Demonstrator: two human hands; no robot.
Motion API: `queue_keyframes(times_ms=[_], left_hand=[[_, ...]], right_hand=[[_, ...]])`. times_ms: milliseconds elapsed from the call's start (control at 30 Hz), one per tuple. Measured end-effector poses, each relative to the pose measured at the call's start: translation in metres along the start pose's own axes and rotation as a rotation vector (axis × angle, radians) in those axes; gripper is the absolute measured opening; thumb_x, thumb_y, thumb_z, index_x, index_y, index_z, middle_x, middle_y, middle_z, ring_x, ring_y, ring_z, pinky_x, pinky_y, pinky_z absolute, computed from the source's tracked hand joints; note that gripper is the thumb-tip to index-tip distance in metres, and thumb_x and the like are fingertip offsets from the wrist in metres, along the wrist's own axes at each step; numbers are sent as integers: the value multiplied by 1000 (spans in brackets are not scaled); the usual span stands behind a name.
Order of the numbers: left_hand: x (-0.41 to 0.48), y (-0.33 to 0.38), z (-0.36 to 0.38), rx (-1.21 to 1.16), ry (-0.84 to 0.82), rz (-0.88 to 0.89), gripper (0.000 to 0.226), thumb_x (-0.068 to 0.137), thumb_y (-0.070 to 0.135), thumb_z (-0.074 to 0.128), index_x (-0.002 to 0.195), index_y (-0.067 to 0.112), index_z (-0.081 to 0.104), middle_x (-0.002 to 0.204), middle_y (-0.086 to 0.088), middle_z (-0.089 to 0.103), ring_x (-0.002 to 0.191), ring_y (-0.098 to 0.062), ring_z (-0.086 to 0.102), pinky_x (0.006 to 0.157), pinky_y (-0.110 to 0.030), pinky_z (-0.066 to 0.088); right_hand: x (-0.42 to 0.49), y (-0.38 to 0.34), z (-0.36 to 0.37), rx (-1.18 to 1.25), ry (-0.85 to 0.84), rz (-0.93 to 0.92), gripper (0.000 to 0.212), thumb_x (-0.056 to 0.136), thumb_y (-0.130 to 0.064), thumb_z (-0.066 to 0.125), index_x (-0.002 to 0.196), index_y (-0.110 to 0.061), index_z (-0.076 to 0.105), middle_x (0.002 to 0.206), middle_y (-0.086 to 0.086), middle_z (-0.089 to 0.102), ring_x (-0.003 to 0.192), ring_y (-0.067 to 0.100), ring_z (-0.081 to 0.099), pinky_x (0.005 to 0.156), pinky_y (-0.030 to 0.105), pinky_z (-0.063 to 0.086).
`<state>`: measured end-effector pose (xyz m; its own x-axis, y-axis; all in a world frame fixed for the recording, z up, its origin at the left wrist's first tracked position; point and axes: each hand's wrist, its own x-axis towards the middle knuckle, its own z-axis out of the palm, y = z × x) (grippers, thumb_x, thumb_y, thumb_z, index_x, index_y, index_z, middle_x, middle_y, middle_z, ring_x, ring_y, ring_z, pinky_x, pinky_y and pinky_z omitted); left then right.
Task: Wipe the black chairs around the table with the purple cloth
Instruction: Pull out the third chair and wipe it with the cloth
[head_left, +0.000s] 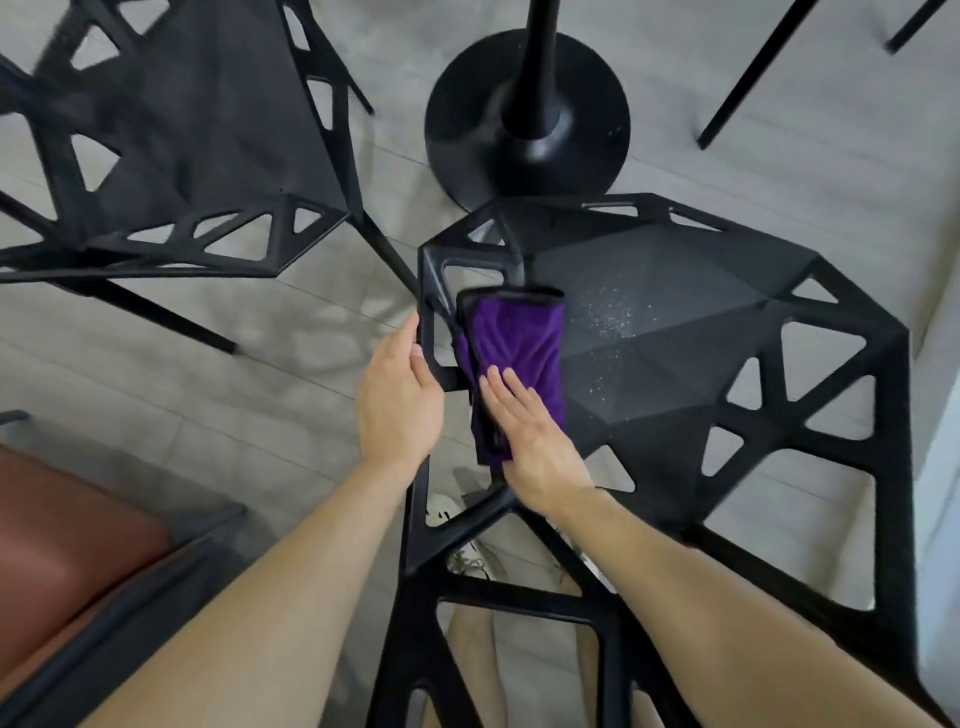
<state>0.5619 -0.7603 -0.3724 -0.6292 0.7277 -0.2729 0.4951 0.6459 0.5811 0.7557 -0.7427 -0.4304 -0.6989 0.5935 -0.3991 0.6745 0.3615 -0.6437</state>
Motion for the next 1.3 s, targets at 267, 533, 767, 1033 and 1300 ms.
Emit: queue_keyframes(times_ms=[267, 533, 767, 1033, 1300], left_hand=[[-1, -1, -1, 35, 12, 13, 47, 112, 12, 41, 158, 19, 51, 152, -1, 61, 139, -20, 56, 111, -27, 40], [2, 1, -1, 38, 20, 16, 47, 112, 11, 41, 157, 15, 52, 152, -4, 61, 140, -22, 55, 114, -28, 39], [1, 7, -4, 96, -7, 8, 46, 113, 17, 36, 158, 21, 48, 154, 0, 59, 140, -23, 56, 112, -37, 44], [30, 18, -5, 99, -106, -130, 28, 113, 28, 31, 130, 19, 52, 108, -5, 71, 96, -29, 61, 78, -39, 40], [36, 15, 8, -11, -96, -147, 34, 112, 26, 29, 132, 23, 57, 91, -9, 72, 84, -33, 69, 77, -51, 58]], right_hand=[[-5, -7, 7, 66, 15, 58, 115, 74, 8, 54, 173, -22, 6, 180, -10, -6, 164, 9, -14, 136, 41, 4], [-33, 10, 8, 86, -141, 3, 111, 75, 15, 53, 172, -22, 16, 179, -10, 1, 164, 5, -9, 134, 30, -4], [-63, 1, -25, 470, -313, 502, 41, 94, -7, 59, 129, -20, 73, 133, 1, 74, 125, 16, 66, 110, 27, 49], [-9, -55, -147, 1077, 232, 785, 6, 96, -13, 72, 100, -11, 69, 75, 5, 79, 76, 27, 78, 77, 47, 66], [105, -89, -208, 517, 431, 269, 22, 97, -12, 59, 79, -25, 61, 76, 0, 65, 76, 26, 59, 66, 36, 40]])
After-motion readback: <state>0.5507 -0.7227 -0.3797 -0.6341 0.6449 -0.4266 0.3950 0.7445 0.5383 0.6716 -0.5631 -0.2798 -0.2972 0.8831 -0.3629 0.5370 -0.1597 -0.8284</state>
